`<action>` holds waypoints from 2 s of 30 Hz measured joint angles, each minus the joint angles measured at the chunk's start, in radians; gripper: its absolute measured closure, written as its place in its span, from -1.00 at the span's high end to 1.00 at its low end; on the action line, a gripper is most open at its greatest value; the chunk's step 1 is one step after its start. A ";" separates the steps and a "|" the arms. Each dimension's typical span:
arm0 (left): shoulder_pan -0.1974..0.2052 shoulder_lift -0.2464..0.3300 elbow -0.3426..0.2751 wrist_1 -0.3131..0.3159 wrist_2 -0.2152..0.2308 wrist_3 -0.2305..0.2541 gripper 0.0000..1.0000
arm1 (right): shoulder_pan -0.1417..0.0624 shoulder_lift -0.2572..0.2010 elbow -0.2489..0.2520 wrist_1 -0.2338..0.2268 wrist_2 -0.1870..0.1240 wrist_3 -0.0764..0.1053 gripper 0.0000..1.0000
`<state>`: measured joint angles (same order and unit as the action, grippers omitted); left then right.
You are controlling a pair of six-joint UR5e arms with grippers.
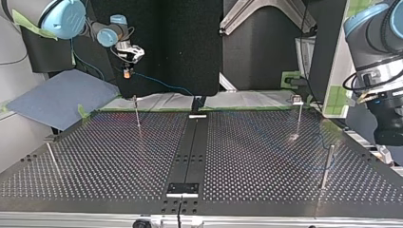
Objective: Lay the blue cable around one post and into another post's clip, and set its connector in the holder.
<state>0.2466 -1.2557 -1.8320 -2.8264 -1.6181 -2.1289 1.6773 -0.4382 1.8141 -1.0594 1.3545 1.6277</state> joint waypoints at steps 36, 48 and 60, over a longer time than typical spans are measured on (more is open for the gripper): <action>-0.217 -0.061 0.159 -0.300 -0.165 0.289 0.97 | 0.016 0.000 -0.003 0.008 0.004 -0.001 -1.00; -0.280 -0.072 0.159 -0.409 -0.185 0.301 0.97 | 0.021 0.000 -0.007 0.008 0.005 -0.001 -1.00; -0.274 -0.076 0.165 -0.519 -0.202 0.302 0.97 | 0.025 0.000 -0.007 0.008 0.006 -0.001 -1.00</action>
<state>-0.0272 -1.3314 -1.6668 -3.3455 -1.8201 -1.8265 1.7021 -0.4383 1.8071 -1.0510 1.3610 1.6272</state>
